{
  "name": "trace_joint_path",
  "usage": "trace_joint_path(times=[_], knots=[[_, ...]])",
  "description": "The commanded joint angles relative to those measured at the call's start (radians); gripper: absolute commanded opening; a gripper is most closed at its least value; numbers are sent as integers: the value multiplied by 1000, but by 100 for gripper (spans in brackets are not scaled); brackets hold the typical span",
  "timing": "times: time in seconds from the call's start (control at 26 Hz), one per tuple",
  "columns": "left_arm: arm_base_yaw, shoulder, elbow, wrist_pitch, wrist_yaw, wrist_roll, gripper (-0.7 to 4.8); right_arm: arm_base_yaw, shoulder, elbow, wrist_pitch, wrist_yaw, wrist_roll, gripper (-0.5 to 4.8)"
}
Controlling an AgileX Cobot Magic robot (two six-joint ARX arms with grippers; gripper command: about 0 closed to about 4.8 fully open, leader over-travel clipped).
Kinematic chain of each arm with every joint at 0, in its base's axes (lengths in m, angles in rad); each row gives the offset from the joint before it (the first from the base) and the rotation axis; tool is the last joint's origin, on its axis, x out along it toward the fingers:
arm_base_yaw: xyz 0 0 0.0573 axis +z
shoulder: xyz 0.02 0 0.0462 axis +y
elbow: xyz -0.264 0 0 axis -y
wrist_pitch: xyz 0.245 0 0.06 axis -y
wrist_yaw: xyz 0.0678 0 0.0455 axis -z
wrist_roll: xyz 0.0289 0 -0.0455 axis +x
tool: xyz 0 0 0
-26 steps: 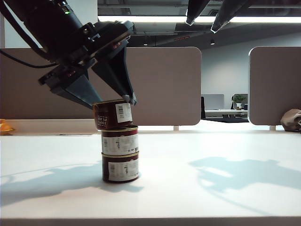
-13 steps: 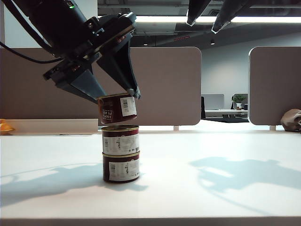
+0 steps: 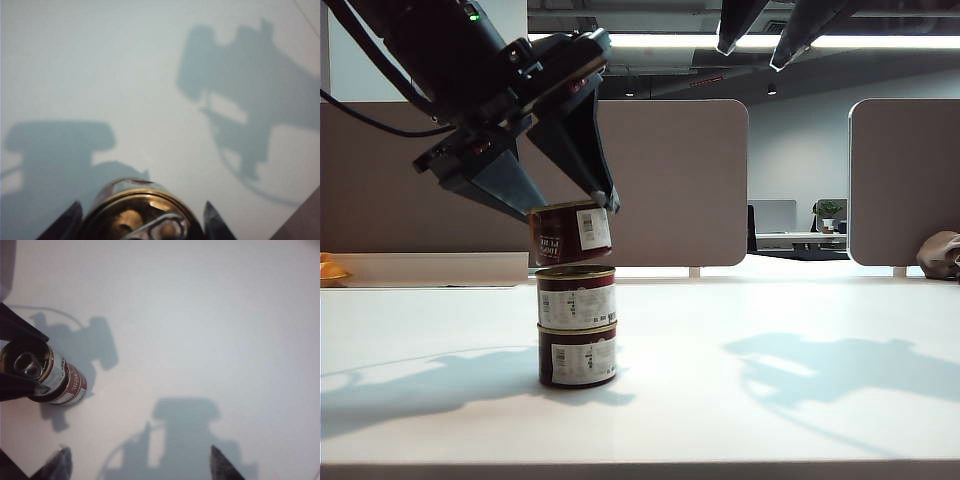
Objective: Pick up the cans one by one and stack them together.
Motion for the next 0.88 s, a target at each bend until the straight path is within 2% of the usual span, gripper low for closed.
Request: trace_joint_path(times=[0.04,0.5,0.65,0.88], knots=[[-3,-3,6,18,6,0,206,1,-5,3,8,-2,0,355],[-9,20,6,26,30,1,217,1,-5,3,-4,-2,0,355],[-9,20,6,26,28,1,274,1,-5,3,-5,-2,0,355],[-9,19,6,21,1,2,275,-8,-5,3,-7,-2,0,355]])
